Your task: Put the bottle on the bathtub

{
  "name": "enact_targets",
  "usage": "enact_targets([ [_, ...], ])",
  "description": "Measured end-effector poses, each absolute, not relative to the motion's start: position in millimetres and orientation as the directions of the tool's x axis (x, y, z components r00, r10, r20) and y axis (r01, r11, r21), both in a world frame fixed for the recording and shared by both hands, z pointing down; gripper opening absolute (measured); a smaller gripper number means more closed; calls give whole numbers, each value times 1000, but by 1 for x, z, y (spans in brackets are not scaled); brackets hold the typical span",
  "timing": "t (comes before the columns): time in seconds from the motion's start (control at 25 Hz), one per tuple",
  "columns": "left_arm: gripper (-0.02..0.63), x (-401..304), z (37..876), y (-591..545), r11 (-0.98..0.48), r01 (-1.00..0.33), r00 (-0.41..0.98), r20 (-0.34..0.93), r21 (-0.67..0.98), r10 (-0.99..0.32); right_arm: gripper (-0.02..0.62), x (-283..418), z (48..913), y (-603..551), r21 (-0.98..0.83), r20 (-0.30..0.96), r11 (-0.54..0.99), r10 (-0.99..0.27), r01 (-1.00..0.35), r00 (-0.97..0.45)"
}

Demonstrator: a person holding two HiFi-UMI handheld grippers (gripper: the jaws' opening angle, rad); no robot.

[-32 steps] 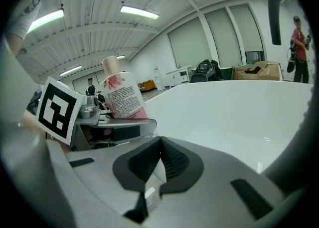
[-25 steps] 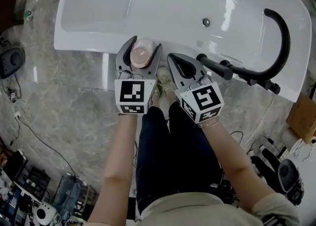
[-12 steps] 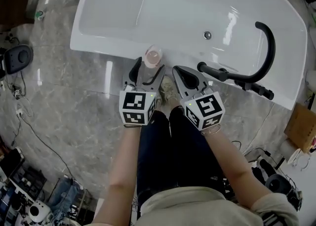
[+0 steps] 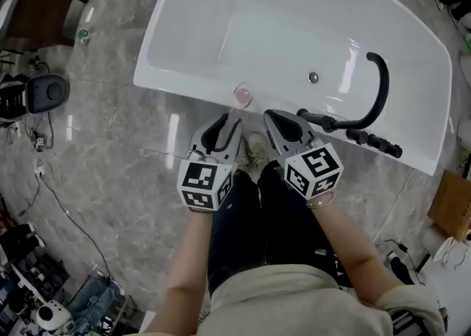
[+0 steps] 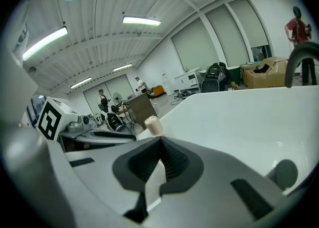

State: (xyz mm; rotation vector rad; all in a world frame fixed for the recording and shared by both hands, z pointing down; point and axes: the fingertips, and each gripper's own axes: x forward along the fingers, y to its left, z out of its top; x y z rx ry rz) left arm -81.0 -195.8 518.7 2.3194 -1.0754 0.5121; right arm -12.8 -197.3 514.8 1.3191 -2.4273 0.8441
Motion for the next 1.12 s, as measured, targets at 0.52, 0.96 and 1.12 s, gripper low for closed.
enact_targets([
  [0.52,11,-81,418,-173,-633,-729,664,492,260,-563,-2,-31,400,-190,-374,355,522,-683,-767,-638],
  [0.96,8,-81,347,-163,-609,-705,709,365,365,-603,-2,-45,327,-171,-353,255,599,-678,-719,-689],
  [1.12,8,-86,339,-168,-585,-737,676,376,338,-634,-2,-53,314,-171,-322,241,627,-671,-710,-702],
])
